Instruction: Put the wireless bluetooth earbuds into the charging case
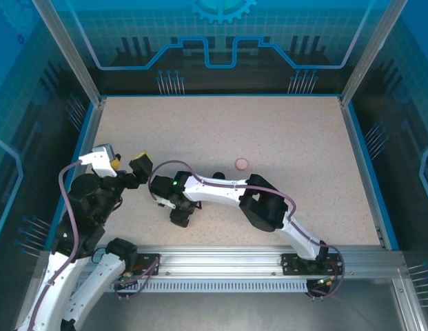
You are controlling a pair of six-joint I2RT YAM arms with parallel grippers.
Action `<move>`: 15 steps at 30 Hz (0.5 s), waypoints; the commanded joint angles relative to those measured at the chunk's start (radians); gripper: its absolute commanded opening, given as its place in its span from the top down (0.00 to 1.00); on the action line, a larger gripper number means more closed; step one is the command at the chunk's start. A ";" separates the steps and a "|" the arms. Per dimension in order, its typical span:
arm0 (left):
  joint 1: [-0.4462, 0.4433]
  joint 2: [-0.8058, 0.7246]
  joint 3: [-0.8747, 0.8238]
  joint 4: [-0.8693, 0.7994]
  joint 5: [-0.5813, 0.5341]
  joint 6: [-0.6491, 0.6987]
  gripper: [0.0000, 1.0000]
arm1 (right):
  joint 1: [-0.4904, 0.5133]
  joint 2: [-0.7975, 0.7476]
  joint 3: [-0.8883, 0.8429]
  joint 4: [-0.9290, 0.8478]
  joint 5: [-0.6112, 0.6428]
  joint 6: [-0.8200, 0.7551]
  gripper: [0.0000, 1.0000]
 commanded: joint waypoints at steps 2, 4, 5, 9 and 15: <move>0.008 -0.010 0.027 0.000 -0.019 0.006 0.01 | 0.012 0.038 0.028 -0.017 0.001 0.007 0.31; 0.007 -0.010 0.026 -0.001 -0.017 0.005 0.01 | 0.011 0.047 0.031 -0.017 0.000 0.010 0.32; 0.008 -0.010 0.026 -0.002 -0.017 0.006 0.01 | 0.012 0.050 0.033 -0.016 -0.004 0.012 0.32; 0.008 -0.009 0.029 -0.005 -0.018 0.007 0.01 | 0.009 0.061 0.033 -0.026 -0.013 0.017 0.36; 0.008 -0.010 0.029 -0.008 -0.019 0.009 0.01 | 0.001 0.017 -0.008 -0.006 -0.005 0.028 0.42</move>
